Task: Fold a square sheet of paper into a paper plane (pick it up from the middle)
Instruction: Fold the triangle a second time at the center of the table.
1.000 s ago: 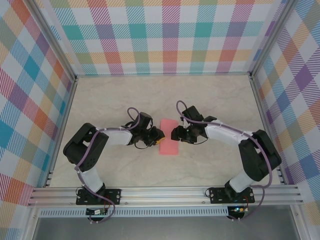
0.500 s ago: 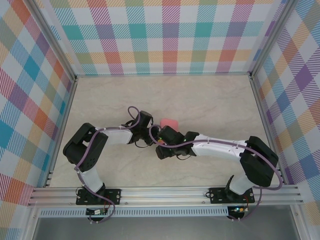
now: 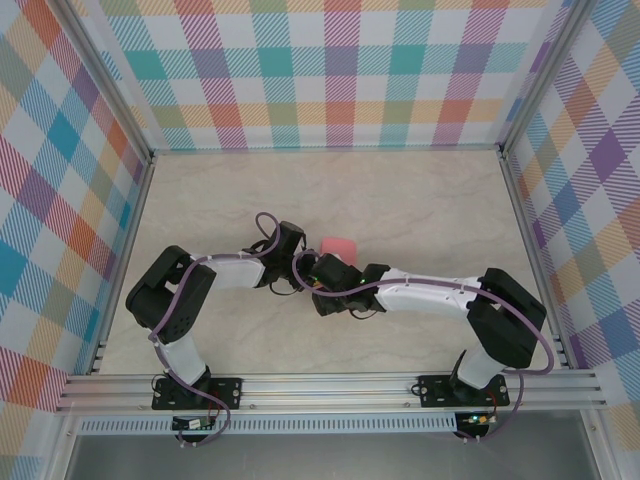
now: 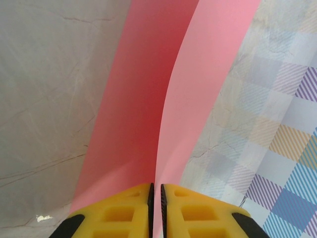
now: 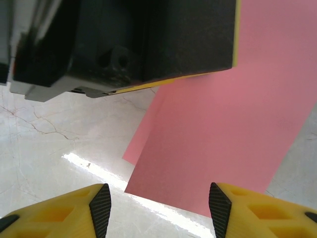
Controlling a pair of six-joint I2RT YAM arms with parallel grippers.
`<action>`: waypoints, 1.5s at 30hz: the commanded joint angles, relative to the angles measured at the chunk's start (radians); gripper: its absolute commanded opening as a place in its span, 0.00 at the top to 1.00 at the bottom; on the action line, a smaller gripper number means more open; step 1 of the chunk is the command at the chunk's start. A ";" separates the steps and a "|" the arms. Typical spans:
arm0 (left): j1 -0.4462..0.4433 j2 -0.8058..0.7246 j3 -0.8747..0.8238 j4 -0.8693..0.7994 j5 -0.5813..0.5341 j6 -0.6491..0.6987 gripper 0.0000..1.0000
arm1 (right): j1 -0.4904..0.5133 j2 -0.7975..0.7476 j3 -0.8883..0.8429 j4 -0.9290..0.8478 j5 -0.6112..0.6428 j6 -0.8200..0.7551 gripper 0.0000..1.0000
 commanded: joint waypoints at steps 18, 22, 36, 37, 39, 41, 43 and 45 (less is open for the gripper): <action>0.008 -0.033 0.019 -0.024 0.017 -0.008 0.86 | 0.023 -0.022 0.005 0.030 0.077 -0.017 0.64; 0.008 -0.035 0.019 -0.021 0.017 -0.009 0.86 | 0.023 -0.040 0.001 0.010 0.088 -0.023 0.76; 0.009 -0.055 0.023 -0.044 0.005 -0.009 0.71 | -0.010 -0.055 0.005 -0.010 0.044 -0.040 0.97; 0.008 -0.063 0.023 -0.056 -0.004 -0.006 0.66 | -0.017 -0.060 0.002 -0.008 0.033 -0.038 0.97; 0.008 -0.078 0.025 -0.087 -0.026 0.004 0.60 | -0.039 -0.070 -0.012 0.011 -0.008 -0.037 0.97; 0.009 -0.099 0.031 -0.140 -0.053 0.024 0.50 | -0.063 -0.086 -0.032 0.037 -0.053 -0.035 0.97; 0.008 -0.125 0.030 -0.183 -0.082 0.040 0.49 | -0.093 -0.100 -0.051 0.060 -0.116 -0.035 0.97; 0.008 -0.157 0.021 -0.214 -0.116 0.046 0.42 | -0.127 -0.112 -0.071 0.084 -0.183 -0.039 0.97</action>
